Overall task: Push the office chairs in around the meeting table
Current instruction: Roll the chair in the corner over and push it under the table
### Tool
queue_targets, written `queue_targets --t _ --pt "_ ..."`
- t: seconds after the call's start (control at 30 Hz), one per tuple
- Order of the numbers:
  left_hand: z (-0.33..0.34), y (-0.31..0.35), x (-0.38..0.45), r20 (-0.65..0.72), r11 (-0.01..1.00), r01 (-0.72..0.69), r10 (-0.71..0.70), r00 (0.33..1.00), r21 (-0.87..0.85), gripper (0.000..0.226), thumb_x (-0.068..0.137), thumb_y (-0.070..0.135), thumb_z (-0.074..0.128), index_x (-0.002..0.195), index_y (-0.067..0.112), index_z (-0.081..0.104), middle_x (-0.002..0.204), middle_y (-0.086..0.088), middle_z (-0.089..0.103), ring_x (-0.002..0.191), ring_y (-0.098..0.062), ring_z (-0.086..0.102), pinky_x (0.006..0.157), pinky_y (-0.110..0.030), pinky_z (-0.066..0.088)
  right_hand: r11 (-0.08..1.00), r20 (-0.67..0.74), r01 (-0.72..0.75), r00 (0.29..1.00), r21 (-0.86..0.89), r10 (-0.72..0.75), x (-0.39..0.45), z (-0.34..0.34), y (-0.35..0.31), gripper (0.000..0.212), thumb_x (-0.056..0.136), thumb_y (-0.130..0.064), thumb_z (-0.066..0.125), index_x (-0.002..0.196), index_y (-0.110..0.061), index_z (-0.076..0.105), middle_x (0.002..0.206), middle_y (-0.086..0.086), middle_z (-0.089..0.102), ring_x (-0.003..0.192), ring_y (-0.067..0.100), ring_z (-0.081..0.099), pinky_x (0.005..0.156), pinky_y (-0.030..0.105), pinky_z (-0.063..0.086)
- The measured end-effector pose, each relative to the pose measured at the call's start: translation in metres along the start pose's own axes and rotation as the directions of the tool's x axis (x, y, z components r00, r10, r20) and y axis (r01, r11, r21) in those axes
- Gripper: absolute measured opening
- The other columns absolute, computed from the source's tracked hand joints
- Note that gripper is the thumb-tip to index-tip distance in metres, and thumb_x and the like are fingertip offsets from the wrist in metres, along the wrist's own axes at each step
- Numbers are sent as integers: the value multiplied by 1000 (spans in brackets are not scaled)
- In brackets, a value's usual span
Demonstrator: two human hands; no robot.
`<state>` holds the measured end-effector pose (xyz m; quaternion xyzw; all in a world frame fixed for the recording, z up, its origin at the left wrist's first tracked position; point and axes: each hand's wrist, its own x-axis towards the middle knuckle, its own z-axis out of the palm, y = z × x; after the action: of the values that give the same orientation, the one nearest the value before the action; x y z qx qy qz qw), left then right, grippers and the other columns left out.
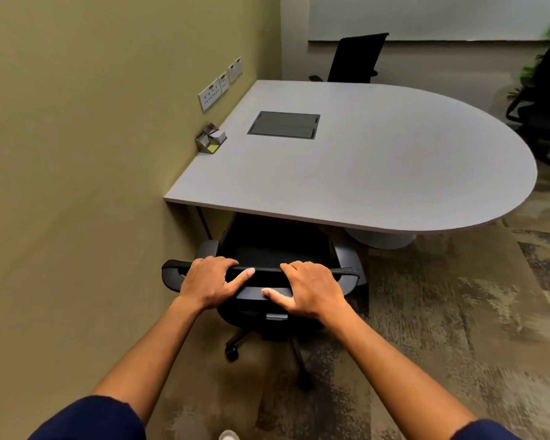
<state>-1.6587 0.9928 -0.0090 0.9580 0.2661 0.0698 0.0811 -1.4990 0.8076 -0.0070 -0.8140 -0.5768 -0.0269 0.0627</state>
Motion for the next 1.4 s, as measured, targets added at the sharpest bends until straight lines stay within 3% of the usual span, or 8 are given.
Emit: queue_targets --t 0.27,0.53,0.7,0.87,1.03,1.23,1.4 --pt "19 -13 41 64 998 -61 59 996 30 90 83 87 17 114 23 73 111 4 74 103 -17 67 90 -39 49 993 47 -106 993 50 104 24 26 11 113 78 -90 -7 130 -17 61 116 2 70 101 23 65 80 39 54" --pt "-16 -75 126 -28 992 -125 124 992 -34 84 86 83 20 103 20 74 101 4 75 95 -16 67 90 -39 49 969 -10 -248 969 -14 248 125 11 -1 107 87 -80 -8 134 -17 63 125 1 70 110 21 66 87 38 52" --pt "-17 -118 148 -107 984 -156 147 983 -86 81 85 82 29 110 19 75 106 5 75 99 -15 67 91 -34 52 964 -29 -264 964 -4 264 167 15 -18 105 88 -78 -8 131 -15 65 119 2 72 104 22 68 83 39 53" --pt "-21 -131 180 -130 968 -214 197 972 -128 81 83 83 35 112 18 74 108 3 75 102 -15 67 91 -34 54 955 -92 -294 953 -37 290 194 14 -12 84 93 -69 15 129 -13 66 116 3 73 101 23 68 81 37 53" --pt "-15 -150 200 -99 968 -215 203 974 -129 82 81 84 35 113 19 74 109 4 75 103 -15 68 92 -34 54 952 -63 -300 953 -61 296 218 23 -14 89 89 -70 9 133 -14 63 119 2 71 105 22 67 84 36 52" --pt "-15 -176 239 -141 974 -182 163 977 -135 77 82 82 40 106 18 76 102 3 76 95 -16 70 84 -31 56 946 -54 -320 947 -46 317 263 27 -9 78 90 -72 12 104 -18 67 93 0 70 82 19 63 65 32 44" --pt "-13 -175 259 -153 971 -197 176 972 -137 77 82 81 39 103 17 77 100 3 77 93 -17 70 82 -34 57 948 -92 -315 946 -46 310 276 31 4 78 90 -71 12 100 -16 66 89 0 69 77 20 62 61 31 37"
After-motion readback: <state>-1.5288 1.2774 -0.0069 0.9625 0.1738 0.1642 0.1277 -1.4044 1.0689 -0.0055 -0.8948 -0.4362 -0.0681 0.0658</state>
